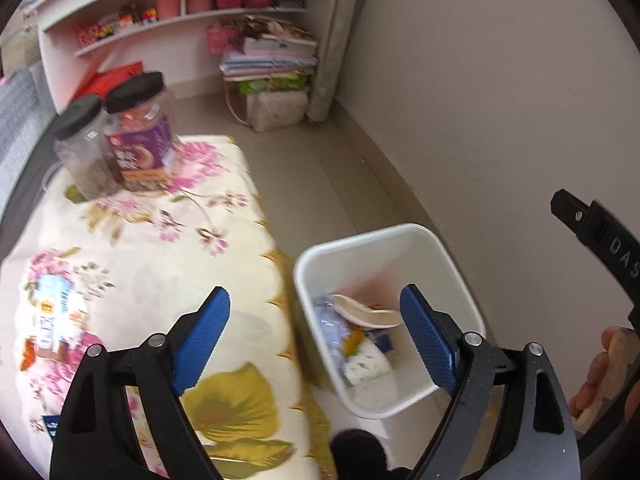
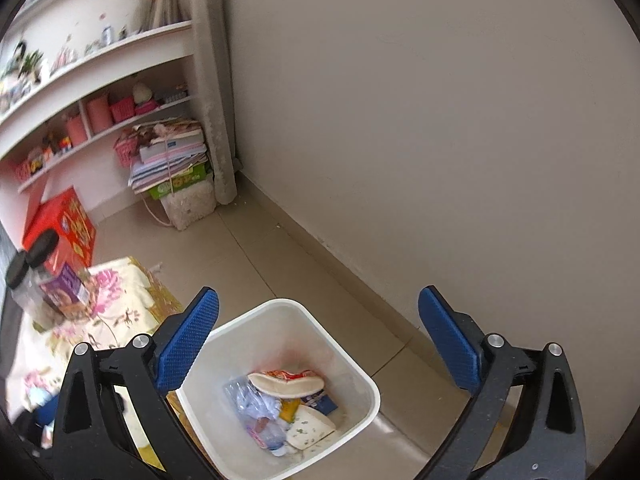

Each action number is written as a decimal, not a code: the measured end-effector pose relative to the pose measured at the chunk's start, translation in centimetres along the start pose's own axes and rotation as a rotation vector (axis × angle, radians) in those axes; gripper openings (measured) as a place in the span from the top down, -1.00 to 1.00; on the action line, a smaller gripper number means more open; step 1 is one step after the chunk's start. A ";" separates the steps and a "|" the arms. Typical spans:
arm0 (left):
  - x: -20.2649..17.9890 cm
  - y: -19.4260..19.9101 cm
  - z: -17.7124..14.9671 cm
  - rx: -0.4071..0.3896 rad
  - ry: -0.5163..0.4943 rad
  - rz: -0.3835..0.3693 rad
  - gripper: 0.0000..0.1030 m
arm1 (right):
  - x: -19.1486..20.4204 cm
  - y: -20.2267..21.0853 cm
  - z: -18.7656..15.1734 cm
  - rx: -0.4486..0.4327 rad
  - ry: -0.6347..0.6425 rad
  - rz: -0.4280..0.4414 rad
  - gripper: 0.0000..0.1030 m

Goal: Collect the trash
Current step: 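Grasp the blue milk carton with the left tool while the right tool grasps the white tissue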

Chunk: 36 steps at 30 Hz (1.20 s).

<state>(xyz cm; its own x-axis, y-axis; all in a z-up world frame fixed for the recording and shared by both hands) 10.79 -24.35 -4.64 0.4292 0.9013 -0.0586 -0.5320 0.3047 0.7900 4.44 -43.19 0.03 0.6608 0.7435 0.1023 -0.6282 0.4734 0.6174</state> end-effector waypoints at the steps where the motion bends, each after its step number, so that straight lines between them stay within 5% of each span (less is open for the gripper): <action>1: 0.5 0.3 -0.1 -0.009 0.001 0.020 -0.64 | 0.5 0.1 -0.2 -0.005 0.016 -0.005 -0.86; 14: 8.7 1.7 -1.4 -0.029 0.073 0.184 -0.72 | 8.9 0.3 -4.5 0.015 0.241 0.017 -0.86; 36: 26.7 -2.0 -6.6 0.216 0.213 0.392 -0.72 | 22.3 0.6 -12.7 0.150 0.507 0.168 -0.86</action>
<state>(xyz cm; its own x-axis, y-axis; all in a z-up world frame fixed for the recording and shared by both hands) 18.54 1.13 -11.79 0.0566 0.9851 0.1625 -0.4501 -0.1201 0.8849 13.56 -20.36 -7.21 0.2528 0.9548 -0.1567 -0.6181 0.2839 0.7330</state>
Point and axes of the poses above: each gripper's, at about its wrist camera, not at the fingertips, and y roughly against the way its jaws point, x to its left, z to its top, the point moved 2 cm from there along -y, roughly the way its jaws point, and after that the axes turned 8 degrees about -y, right-handed, at the moved point
